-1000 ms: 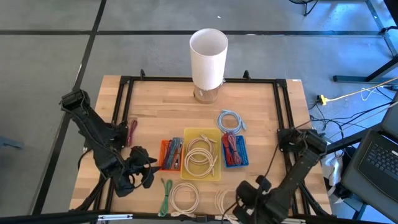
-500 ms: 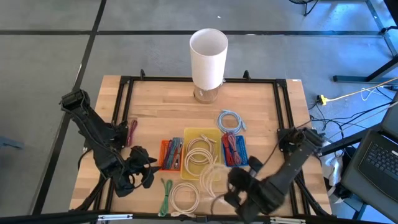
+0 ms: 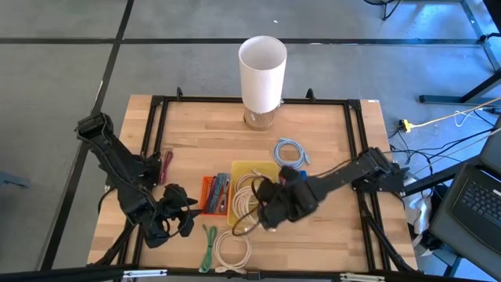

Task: Pick & Place USB Port
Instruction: Put the brown HDMI cable into the yellow bin

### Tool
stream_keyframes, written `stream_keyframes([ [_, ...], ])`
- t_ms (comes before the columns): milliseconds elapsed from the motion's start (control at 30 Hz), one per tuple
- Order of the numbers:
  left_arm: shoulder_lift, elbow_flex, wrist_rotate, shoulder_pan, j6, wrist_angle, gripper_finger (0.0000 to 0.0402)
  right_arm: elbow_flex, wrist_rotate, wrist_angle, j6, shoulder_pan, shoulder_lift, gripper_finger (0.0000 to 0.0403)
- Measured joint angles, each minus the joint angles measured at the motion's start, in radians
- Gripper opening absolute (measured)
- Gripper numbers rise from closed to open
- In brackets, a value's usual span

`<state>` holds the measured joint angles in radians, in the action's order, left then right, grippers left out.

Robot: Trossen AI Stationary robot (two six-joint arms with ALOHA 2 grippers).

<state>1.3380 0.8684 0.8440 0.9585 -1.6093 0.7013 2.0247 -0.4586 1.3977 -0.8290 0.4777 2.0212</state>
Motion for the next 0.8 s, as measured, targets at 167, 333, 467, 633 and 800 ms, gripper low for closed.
stream_keyframes([
  [167,0.000,0.000,0.000,0.000,0.008,0.000,0.0198,0.000,0.009,-0.035,0.075,-0.067,0.000,0.0000],
  [333,0.000,0.000,0.000,0.000,0.008,0.000,0.0198,-0.006,0.050,-0.107,0.149,-0.113,0.000,0.0000],
  [467,0.000,0.000,0.000,0.000,0.008,0.000,0.0198,-0.076,0.096,-0.173,0.187,-0.142,-0.002,0.0000],
  [633,0.000,0.000,0.000,0.000,0.017,0.000,0.0198,-0.230,0.142,-0.266,0.202,-0.174,-0.001,0.0000],
  [800,0.000,0.000,0.000,0.000,0.024,0.000,0.0198,-0.364,0.156,-0.415,0.230,-0.207,-0.001,0.0000],
])
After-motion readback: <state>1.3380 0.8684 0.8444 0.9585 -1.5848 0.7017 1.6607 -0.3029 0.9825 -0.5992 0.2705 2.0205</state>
